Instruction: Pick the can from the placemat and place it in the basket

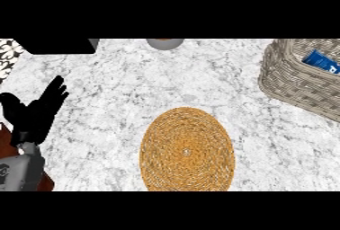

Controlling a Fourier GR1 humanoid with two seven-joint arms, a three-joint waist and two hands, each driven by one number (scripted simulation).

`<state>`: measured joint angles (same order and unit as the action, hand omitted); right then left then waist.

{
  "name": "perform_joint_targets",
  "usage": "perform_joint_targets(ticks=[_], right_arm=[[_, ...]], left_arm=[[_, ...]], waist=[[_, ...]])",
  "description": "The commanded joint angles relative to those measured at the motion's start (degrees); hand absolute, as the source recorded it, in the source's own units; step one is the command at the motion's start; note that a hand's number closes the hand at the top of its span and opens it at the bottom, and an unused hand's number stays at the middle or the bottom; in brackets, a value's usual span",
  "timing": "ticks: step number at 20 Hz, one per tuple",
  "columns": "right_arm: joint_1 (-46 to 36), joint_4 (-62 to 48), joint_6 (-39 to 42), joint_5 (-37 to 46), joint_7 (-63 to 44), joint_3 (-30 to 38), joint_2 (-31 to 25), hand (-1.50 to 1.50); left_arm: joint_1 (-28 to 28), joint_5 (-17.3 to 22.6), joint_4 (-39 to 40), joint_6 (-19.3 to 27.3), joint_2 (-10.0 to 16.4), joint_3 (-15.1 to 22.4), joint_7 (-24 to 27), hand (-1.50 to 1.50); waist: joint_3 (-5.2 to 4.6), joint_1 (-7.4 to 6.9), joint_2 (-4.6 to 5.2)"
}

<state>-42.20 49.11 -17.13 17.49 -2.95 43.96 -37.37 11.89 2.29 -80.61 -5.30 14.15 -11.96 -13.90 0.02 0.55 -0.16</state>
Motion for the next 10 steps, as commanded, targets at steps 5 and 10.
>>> perform_joint_targets(ticks=[5, 10], right_arm=[[12.9, -3.6, 17.9, -10.8, 5.0, 7.8, -10.6, -1.50], [23.0, -7.2, 30.5, -15.6, 9.0, 12.5, -16.5, -1.50]], left_arm=[[-1.6, -0.9, 2.5, -0.7, 0.0, 0.0, 3.6, 0.00], [-2.4, -1.3, 1.6, 0.4, -1.1, 0.4, 3.5, 0.00]], waist=[[0.02, -0.04, 0.25], [0.03, 0.34, 0.16]])
